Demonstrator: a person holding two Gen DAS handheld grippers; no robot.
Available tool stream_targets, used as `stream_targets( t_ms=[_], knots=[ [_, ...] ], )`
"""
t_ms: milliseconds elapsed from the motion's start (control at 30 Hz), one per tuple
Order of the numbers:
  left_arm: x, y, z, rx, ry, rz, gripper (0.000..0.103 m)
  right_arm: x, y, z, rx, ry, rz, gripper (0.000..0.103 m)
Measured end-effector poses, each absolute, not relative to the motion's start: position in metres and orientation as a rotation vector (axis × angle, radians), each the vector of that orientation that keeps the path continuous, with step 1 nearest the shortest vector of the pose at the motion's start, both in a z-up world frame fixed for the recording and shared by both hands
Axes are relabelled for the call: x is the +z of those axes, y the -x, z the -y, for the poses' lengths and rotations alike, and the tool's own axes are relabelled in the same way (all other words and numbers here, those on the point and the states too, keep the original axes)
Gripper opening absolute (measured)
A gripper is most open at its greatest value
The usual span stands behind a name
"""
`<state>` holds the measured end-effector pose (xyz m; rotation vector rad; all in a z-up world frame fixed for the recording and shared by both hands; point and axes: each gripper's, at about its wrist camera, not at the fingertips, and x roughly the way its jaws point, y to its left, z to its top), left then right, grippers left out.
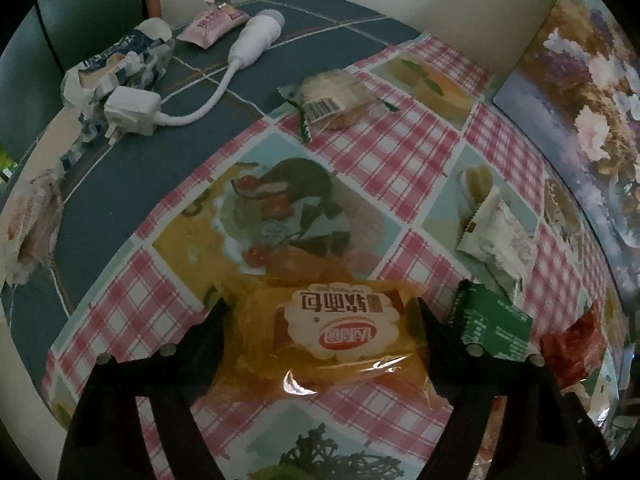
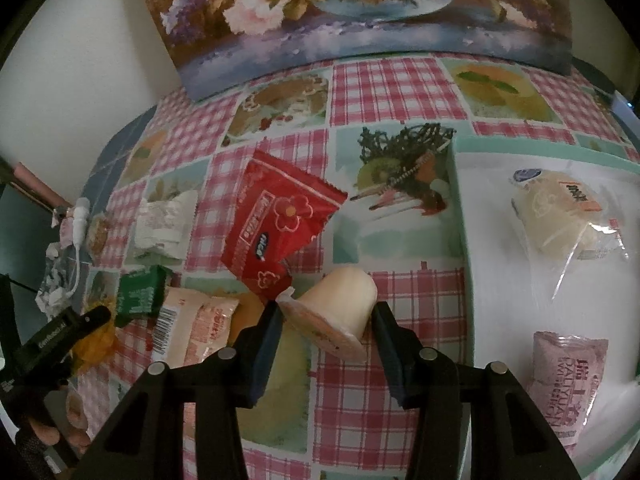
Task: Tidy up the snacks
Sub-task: 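Carry the orange bread pack and cream cup cake over the white tray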
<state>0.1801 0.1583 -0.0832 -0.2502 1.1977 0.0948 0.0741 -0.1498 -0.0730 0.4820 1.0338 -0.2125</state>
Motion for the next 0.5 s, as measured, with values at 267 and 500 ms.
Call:
stream_targets(
  t_ms=[267, 500],
  knots=[
    [-0.048, -0.170, -0.155, 0.064, 0.250, -1.121, 0.086, -0.037, -0.065, 0.156, -0.198, -0.517, -0.932, 0.049],
    [-0.011, -0.160, -0.136, 0.015, 0.209, -1.047, 0.086, -0.010, -0.056, 0.159, -0.195, -0.523, -0.872, 0.049]
  ],
)
